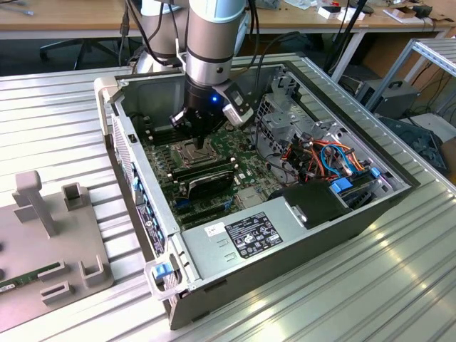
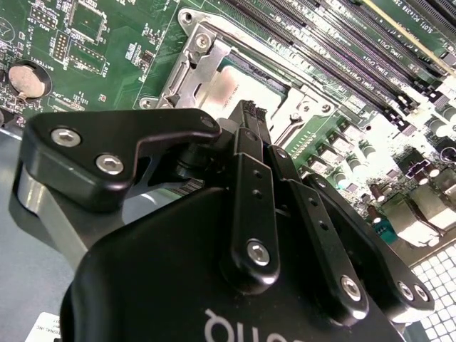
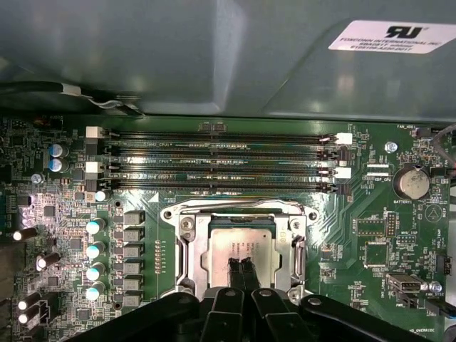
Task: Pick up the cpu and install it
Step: 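Install the second cpu locking lever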
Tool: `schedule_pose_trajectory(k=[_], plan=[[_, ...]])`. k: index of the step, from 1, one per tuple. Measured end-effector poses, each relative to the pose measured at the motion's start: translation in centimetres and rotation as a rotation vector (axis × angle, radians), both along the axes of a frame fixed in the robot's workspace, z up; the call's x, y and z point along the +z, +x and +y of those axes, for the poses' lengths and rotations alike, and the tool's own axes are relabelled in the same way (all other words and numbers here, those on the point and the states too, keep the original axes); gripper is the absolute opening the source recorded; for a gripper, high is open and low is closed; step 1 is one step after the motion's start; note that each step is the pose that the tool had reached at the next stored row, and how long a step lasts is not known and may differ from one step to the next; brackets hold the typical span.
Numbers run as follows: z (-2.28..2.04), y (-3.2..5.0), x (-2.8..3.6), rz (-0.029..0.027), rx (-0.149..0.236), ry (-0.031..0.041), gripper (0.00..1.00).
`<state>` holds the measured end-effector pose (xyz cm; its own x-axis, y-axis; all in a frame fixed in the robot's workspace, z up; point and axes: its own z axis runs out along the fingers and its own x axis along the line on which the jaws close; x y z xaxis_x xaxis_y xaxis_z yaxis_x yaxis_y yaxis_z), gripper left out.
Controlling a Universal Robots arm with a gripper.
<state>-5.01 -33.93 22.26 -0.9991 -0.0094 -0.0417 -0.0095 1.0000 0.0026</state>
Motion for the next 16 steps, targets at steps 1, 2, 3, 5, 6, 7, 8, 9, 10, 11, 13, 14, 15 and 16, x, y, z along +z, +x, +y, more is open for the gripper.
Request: schedule_pose_trajectory(k=[1,2,3,5,6,7,8,9,10,11,13,14,15,16], plan=[[0.0,0.0,0.0,0.0001,0.0,0.0,0.11],[0.0,0.0,0.0,0.0,0.0,0.0,0.11],[0.0,-0.01,0.0,0.0,0.0,-0.0001,0.11],[-0.01,-0.02,0.04,0.0001,0.0,-0.0001,0.11],[-0.01,-0.01,0.1,0.0001,0.0,-0.0001,0.11],[0.0,-0.01,0.14,0.0,0.0,-0.0001,0.11],[0.0,-0.01,0.22,0.0001,0.0,0.0,0.11],[0.0,-0.01,0.31,0.0,0.0,0.0,0.11],[0.0,-0.01,0.48,0.0001,0.0,-0.0001,0.11],[0.0,-0.01,0.6,0.0,0.0,-0.0001,0.11],[0.0,0.74,1.93,0.0001,0.0,0.0,0.11],[0.0,0.93,1.93,0.0001,0.0,0.0,0.11],[-0.01,1.08,1.93,0.0004,0.0,0.0,0.11],[-0.06,1.16,1.93,0.0009,0.0,0.0,0.11]])
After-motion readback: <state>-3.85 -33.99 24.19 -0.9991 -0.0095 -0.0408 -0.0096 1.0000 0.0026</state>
